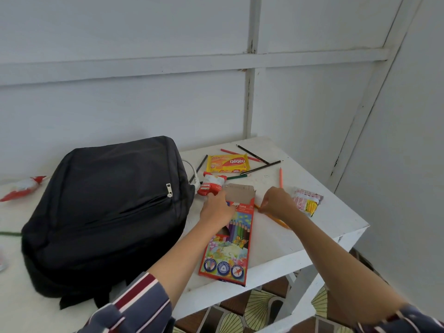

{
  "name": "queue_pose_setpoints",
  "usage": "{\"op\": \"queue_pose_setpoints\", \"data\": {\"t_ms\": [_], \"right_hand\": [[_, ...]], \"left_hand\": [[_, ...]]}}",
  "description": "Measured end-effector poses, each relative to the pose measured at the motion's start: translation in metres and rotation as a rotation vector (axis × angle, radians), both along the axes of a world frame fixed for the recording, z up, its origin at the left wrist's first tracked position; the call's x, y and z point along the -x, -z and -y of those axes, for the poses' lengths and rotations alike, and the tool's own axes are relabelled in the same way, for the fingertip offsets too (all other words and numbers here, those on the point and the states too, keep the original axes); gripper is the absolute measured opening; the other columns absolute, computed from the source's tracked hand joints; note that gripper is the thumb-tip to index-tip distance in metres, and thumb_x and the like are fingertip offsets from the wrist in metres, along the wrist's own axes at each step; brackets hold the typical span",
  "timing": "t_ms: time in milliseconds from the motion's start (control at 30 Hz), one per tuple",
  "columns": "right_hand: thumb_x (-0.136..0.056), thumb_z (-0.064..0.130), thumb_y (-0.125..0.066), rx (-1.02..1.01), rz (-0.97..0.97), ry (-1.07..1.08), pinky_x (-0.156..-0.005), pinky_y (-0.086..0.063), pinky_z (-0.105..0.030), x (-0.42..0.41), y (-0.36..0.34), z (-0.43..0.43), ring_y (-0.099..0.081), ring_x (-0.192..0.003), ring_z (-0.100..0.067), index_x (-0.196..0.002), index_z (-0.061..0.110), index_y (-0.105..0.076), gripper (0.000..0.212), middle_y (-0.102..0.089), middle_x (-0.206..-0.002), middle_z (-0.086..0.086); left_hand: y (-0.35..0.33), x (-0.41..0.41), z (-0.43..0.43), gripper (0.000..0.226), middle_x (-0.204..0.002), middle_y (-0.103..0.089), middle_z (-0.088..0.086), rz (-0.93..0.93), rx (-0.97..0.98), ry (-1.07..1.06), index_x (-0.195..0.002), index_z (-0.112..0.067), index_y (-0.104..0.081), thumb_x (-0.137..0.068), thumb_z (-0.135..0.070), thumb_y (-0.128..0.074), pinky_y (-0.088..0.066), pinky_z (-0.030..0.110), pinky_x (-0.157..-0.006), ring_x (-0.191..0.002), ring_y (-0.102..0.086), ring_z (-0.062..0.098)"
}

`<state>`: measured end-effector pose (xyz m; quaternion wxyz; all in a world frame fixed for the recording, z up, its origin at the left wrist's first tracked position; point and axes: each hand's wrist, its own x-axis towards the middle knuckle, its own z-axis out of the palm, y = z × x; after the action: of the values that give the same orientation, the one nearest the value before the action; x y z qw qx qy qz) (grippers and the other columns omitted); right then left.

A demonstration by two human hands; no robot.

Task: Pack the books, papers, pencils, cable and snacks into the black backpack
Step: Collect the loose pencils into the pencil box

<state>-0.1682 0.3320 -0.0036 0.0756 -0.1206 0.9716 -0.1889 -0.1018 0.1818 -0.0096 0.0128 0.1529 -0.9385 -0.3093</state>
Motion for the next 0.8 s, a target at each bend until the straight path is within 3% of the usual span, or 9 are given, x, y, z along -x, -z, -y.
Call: {"op": "queue_pose_setpoints", "data": {"t_ms": [133, 300, 800], "right_hand": [[-0.077, 0.024, -0.074, -0.016, 0.008, 0.026, -0.058, -0.046, -0.025, 0.003, -0.002, 0.001, -0.057, -0.072, -0.018, -0.087, 0.001, -0.061, 0.029, -0.061, -0.081, -0.007], [-0.077, 0.025, -0.073, -0.033, 0.011, 0.076, -0.048, -0.035, -0.019, 0.008, -0.003, 0.002, -0.043, -0.055, -0.011, -0.063, 0.012, -0.039, 0.038, -0.046, -0.063, 0.0], [-0.083, 0.016, -0.068, 0.08, -0.016, 0.201, -0.042, -0.031, -0.02, 0.032, 0.0, -0.002, -0.042, -0.051, -0.011, -0.062, 0.012, -0.037, 0.038, -0.044, -0.061, -0.001]], "left_hand": [[-0.003, -0.001, -0.003, 0.034, -0.119, -0.042, 0.009, 0.001, 0.045, -0.045, -0.124, -0.018, -0.043, -0.091, -0.025, -0.049, -0.042, 0.032, -0.08, -0.103, -0.051, 0.026], [-0.006, 0.003, -0.006, 0.033, -0.122, -0.04, 0.01, 0.01, 0.065, -0.054, -0.124, -0.016, -0.044, -0.092, -0.024, -0.047, -0.041, 0.031, -0.078, -0.105, -0.051, 0.026], [-0.002, 0.009, -0.013, 0.031, -0.121, -0.043, 0.009, 0.02, 0.219, -0.077, -0.119, -0.014, -0.047, -0.092, -0.031, -0.048, -0.044, 0.036, -0.083, -0.111, -0.045, 0.027]]}}
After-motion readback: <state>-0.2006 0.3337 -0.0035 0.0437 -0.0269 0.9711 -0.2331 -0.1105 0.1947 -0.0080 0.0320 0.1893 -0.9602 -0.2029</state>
